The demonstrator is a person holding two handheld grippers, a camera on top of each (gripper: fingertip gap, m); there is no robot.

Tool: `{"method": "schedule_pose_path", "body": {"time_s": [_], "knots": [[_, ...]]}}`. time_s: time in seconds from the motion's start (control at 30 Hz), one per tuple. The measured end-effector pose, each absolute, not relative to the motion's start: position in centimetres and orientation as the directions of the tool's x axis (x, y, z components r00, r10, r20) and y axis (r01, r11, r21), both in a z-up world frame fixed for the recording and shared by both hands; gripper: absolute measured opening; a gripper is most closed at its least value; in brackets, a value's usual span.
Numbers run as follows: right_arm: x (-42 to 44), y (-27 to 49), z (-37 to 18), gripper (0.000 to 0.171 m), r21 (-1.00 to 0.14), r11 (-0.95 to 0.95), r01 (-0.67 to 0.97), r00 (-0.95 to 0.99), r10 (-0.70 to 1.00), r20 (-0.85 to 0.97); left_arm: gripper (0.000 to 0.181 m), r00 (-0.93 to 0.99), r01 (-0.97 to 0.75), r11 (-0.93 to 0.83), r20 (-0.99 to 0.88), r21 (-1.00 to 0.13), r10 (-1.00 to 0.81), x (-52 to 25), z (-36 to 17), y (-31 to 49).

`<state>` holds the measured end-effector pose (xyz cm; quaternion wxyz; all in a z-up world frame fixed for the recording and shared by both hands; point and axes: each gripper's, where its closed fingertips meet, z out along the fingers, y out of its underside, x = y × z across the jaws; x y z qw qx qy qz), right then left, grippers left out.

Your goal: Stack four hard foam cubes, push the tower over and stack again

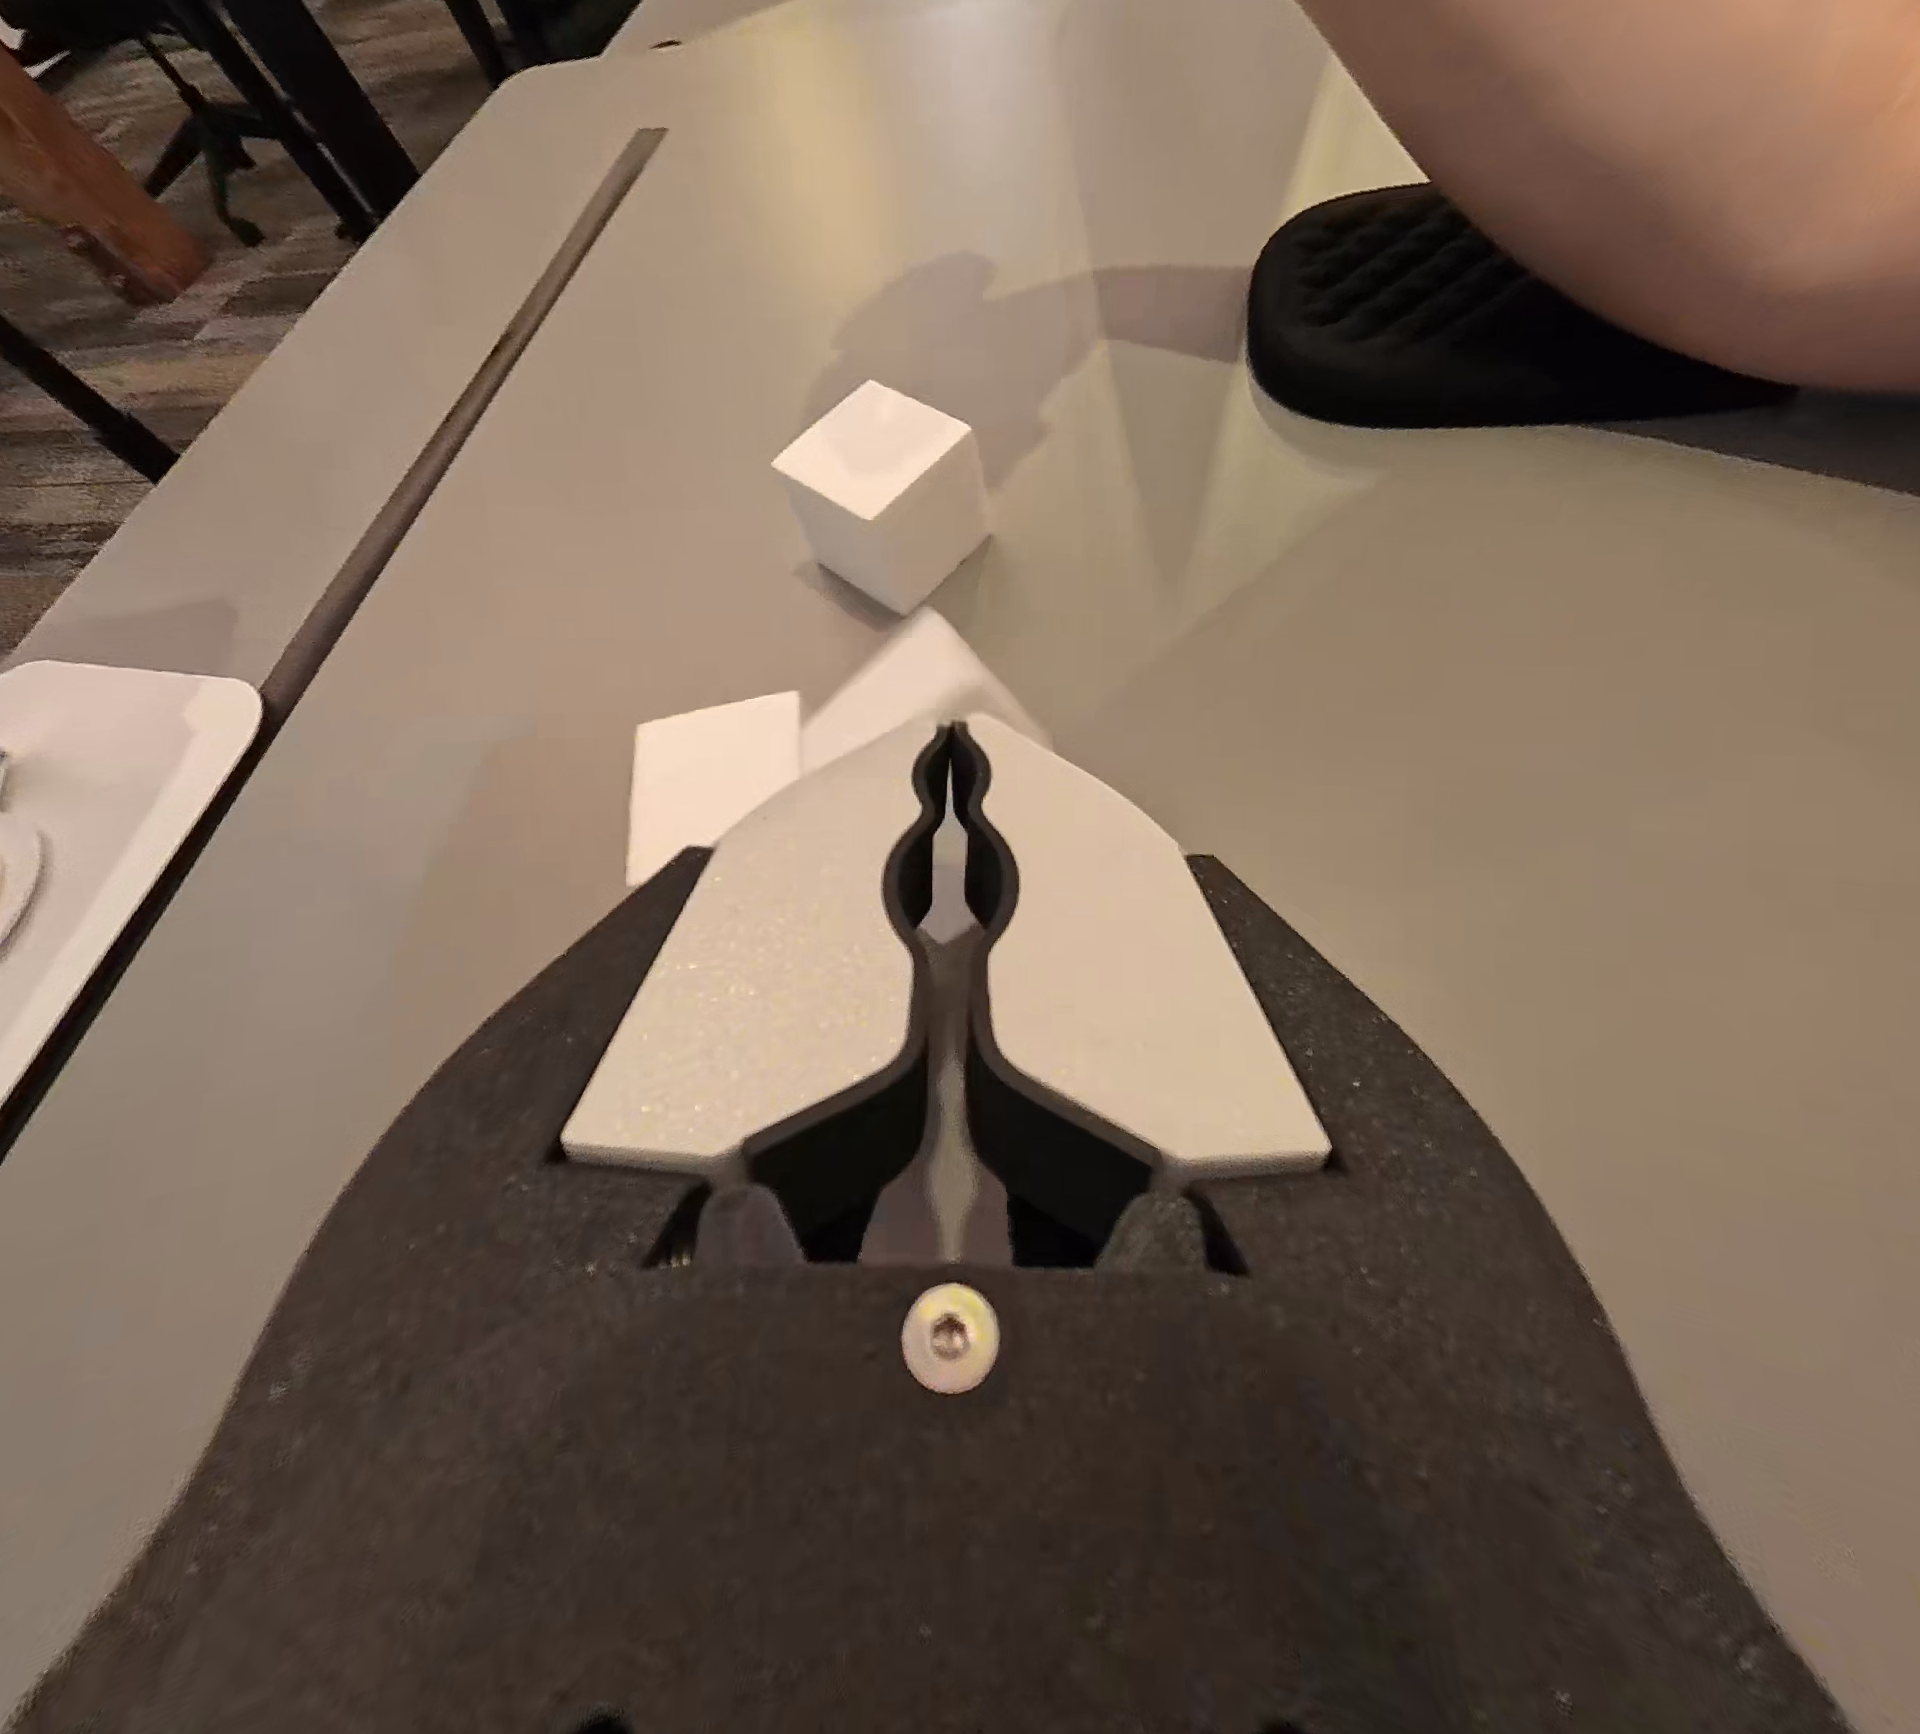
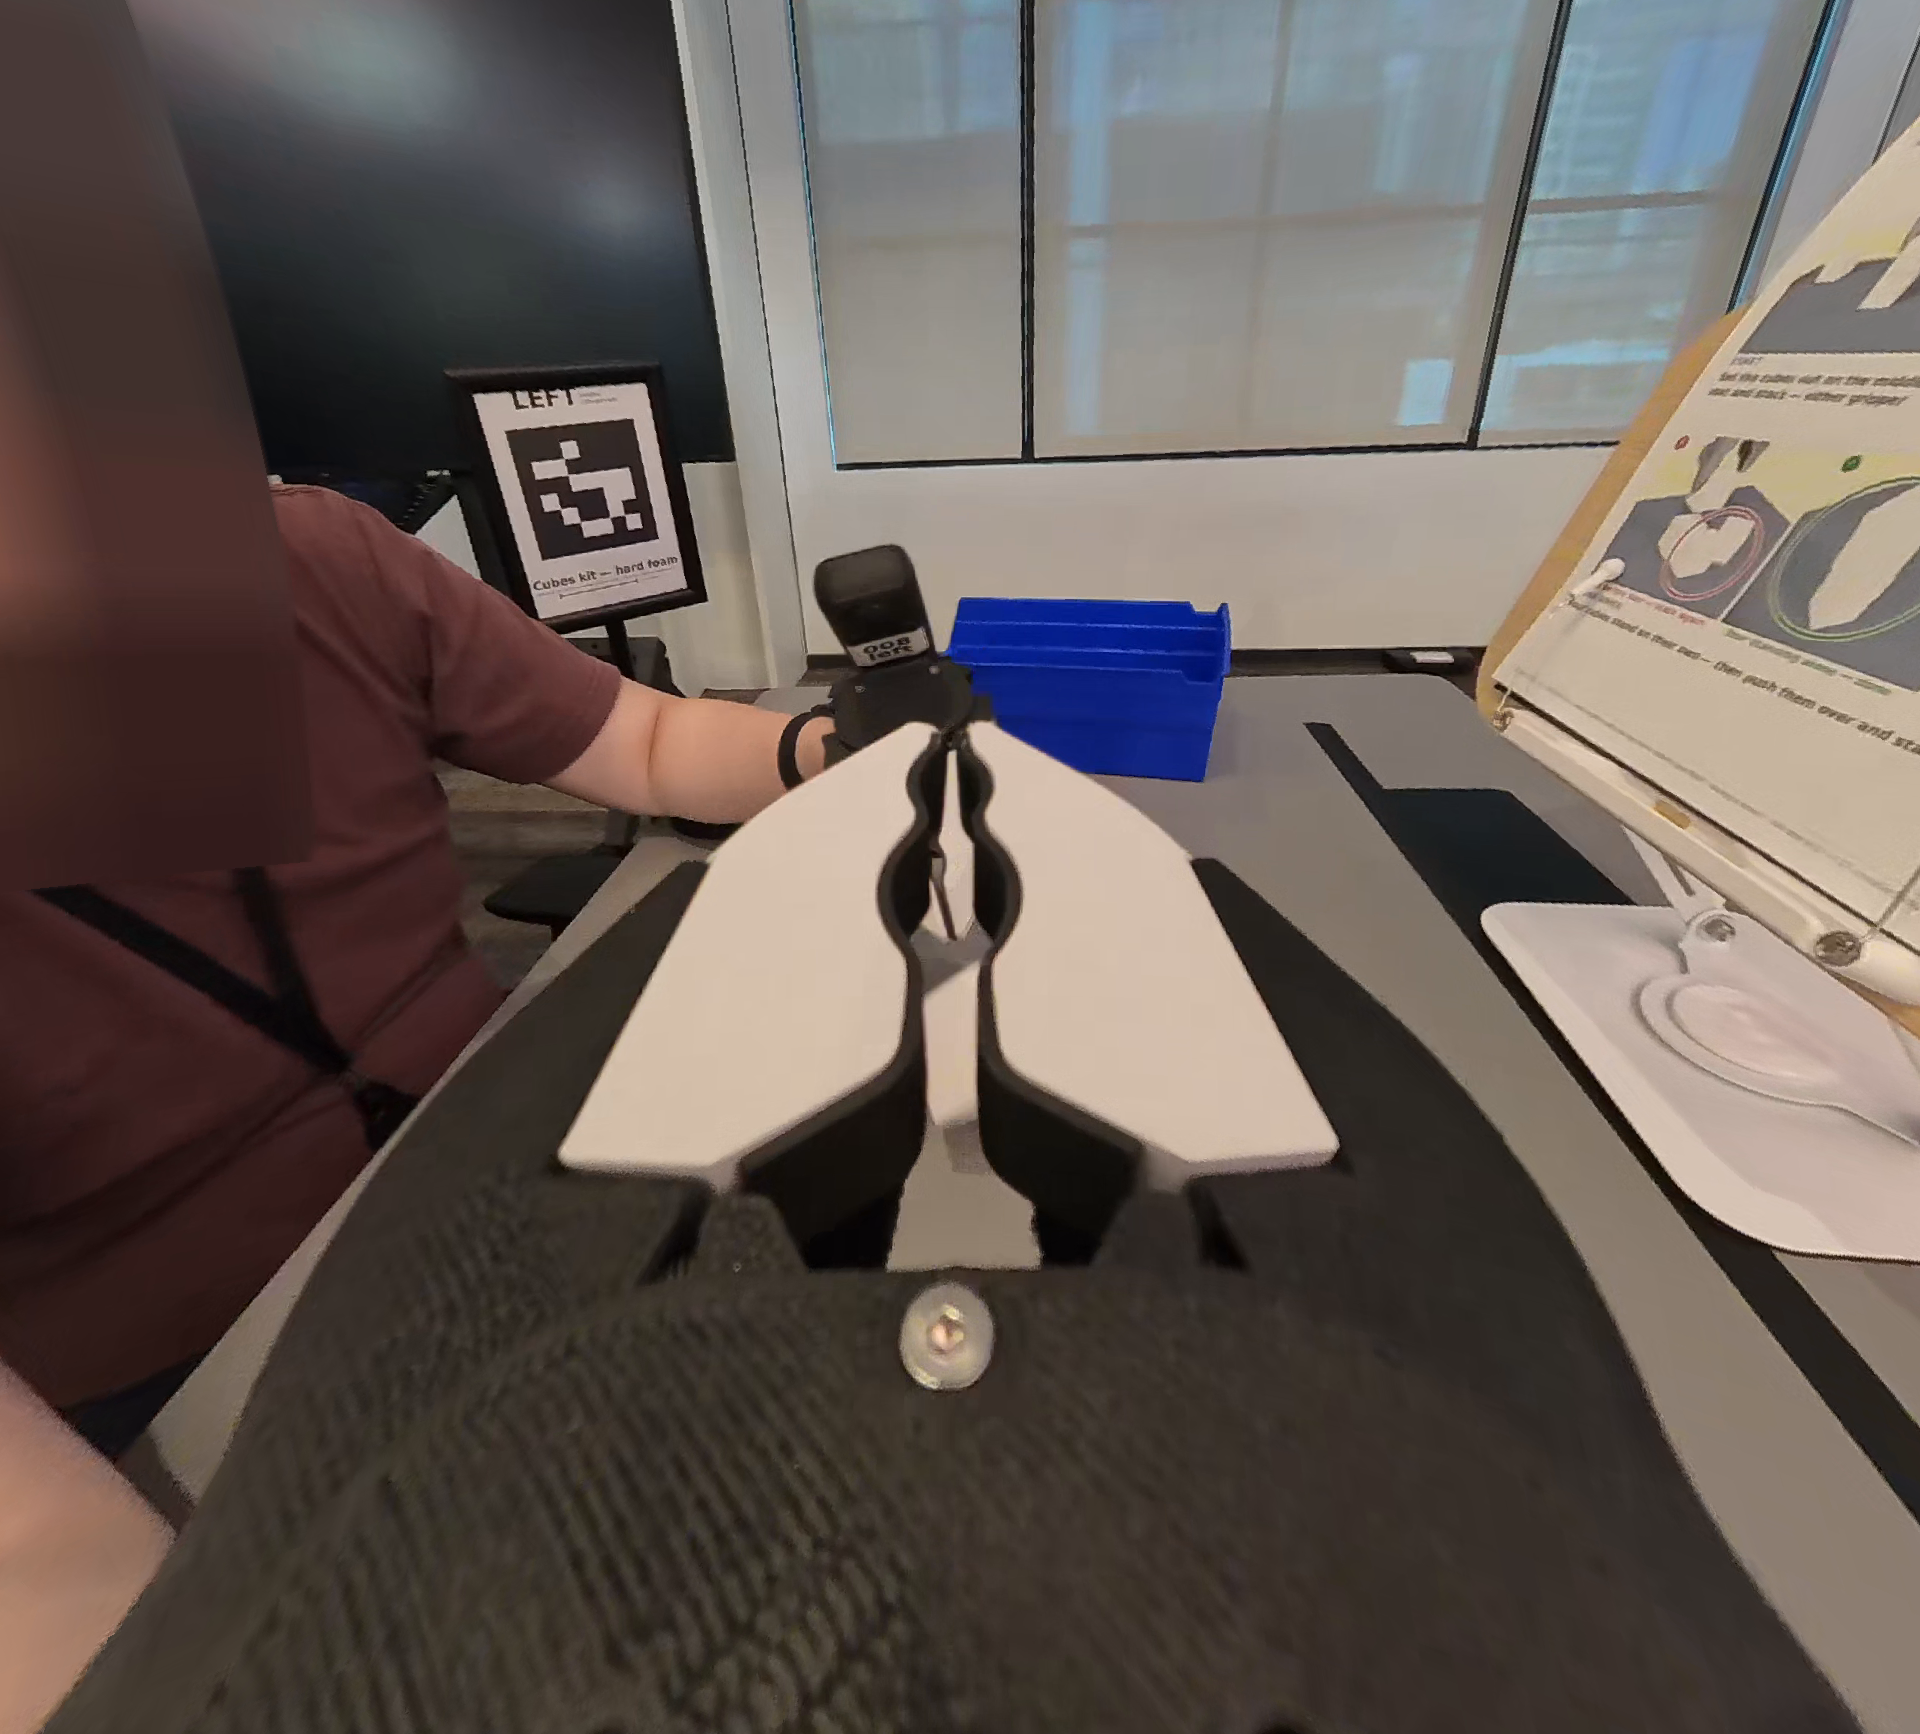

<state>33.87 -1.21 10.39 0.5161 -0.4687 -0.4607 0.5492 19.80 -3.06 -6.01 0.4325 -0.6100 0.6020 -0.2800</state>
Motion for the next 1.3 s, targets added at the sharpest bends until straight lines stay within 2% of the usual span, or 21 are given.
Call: {"method": "schedule_pose_path", "body": {"time_s": [0.1,0.27,0.4,0.6,0.87,0.93,1.0,1.1,1.2,1.3], "knots": [[33.4,-0.6,9.8,0.005,-0.993,-0.066,-0.096,0.011,0.998,-0.068,0.0,0.102,-0.505,0.115,-0.192,-0.855,-0.976,20.3,-6.3,-3.6],[33.4,2.4,9.2,0.011,-0.992,-0.112,-0.051,0.201,0.972,-0.12,0.0,0.105,-0.503,0.112,-0.189,-0.857,-0.976,20.2,-6.4,-3.6],[33.9,3.7,9.4,0.018,-0.998,-0.065,-0.01,0.33,0.942,-0.064,0.0,0.115,-0.497,0.093,-0.171,-0.863,-0.978,19.9,-6.4,-3.3],[35.4,5.9,10.3,0.019,-0.999,0.011,0.031,0.543,0.839,0.026,0.0,0.134,-0.493,0.07,-0.155,-0.867,-0.979,19.5,-6.4,-2.9],[35.2,6.3,10.2,0.028,-0.999,-0.045,0.022,0.557,0.83,-0.025,0.0,0.214,-0.443,0.032,-0.14,-0.896,-0.967,18.3,-5.0,-1.4],[35.1,6.1,8.8,0.029,-0.992,-0.08,0.093,0.545,0.838,-0.016,0.0,0.256,-0.449,0.044,-0.176,-0.893,-0.951,17.3,-4.6,-0.2],[35.3,6.1,6.4,0.034,-0.963,-0.122,0.242,0.552,0.833,0.033,0.011,0.289,-0.442,0.042,-0.186,-0.896,-0.939,16.1,-4.4,0.8],[36.7,6.6,2.4,0.037,-0.859,-0.183,0.478,0.583,0.798,0.155,0.024,0.279,-0.395,-0.002,-0.117,-0.919,-0.953,15.0,-4.5,1.4],[36.4,6.0,-1.0,0.046,-0.745,-0.245,0.62,0.536,0.826,0.175,0.037,0.258,-0.357,-0.066,-0.03,-0.932,-0.966,14.3,-5.3,1.8],[34.8,4.8,-3.9,0.064,-0.653,-0.261,0.711,0.45,0.882,0.138,0.056,0.226,-0.326,-0.087,0.012,-0.942,-0.974,14.4,-6.2,1.7]]}}
